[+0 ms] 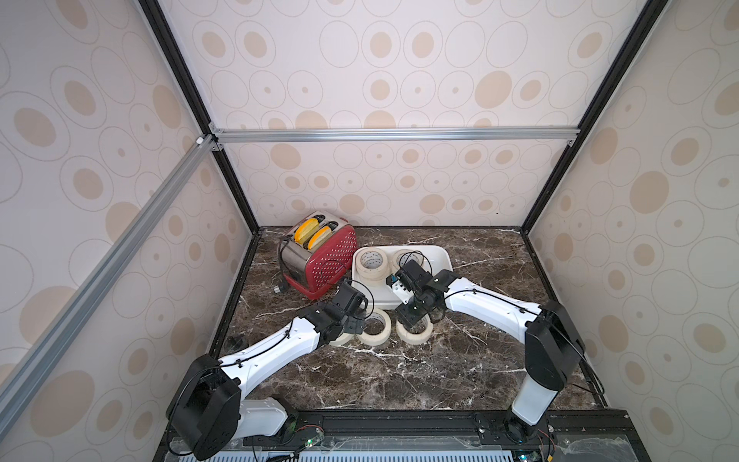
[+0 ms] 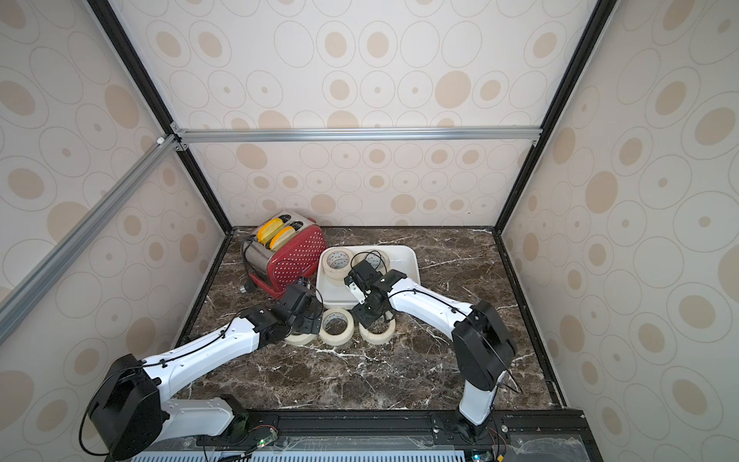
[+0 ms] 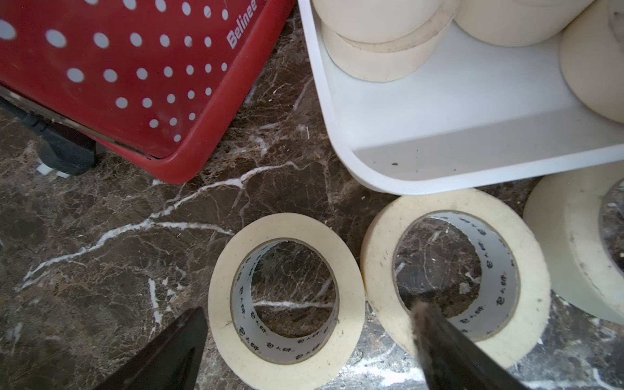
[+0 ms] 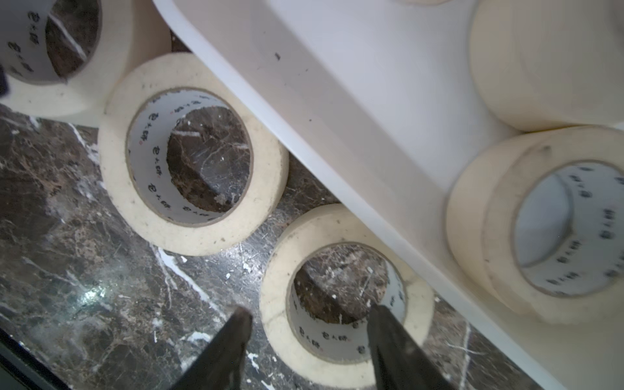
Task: Take out the art tape in the storage box
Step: Place the art tape at the center of the board, then pick up the art tape from the storage box.
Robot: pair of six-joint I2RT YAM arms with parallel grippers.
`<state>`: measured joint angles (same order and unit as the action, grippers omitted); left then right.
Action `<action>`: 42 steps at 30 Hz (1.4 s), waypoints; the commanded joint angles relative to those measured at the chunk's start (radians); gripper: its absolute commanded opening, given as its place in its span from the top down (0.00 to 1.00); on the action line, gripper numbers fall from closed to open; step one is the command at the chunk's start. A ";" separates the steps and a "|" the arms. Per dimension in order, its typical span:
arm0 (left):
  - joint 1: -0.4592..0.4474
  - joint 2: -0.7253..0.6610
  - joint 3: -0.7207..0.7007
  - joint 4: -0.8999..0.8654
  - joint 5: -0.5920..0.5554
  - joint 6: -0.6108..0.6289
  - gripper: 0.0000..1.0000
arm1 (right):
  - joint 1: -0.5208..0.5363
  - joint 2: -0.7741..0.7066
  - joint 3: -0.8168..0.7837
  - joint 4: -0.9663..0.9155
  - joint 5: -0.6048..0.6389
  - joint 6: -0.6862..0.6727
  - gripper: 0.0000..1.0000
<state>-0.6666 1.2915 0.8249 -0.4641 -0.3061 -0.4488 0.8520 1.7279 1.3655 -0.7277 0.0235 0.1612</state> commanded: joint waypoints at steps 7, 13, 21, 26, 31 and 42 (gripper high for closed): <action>0.002 -0.064 0.018 -0.012 0.034 -0.006 0.01 | -0.097 -0.031 0.096 -0.050 0.169 -0.075 0.26; 0.002 -0.111 0.003 -0.026 0.030 0.004 0.01 | -0.168 0.061 0.155 -0.061 0.166 -0.055 0.25; 0.002 -0.107 0.002 -0.039 0.033 0.022 0.01 | -0.228 0.173 0.192 -0.024 0.102 -0.030 0.25; 0.002 -0.091 0.008 -0.042 0.041 0.022 0.01 | -0.248 0.238 0.207 -0.003 0.058 -0.026 0.25; 0.002 -0.078 0.008 -0.038 0.056 0.021 0.01 | -0.264 0.290 0.211 0.026 -0.006 -0.012 0.28; 0.002 -0.057 0.011 -0.038 0.064 0.021 0.01 | -0.278 0.382 0.262 0.010 -0.043 -0.004 0.55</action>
<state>-0.6666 1.2278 0.8246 -0.4877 -0.2443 -0.4442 0.5774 2.0941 1.6009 -0.7021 -0.0158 0.1543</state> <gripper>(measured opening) 0.991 0.464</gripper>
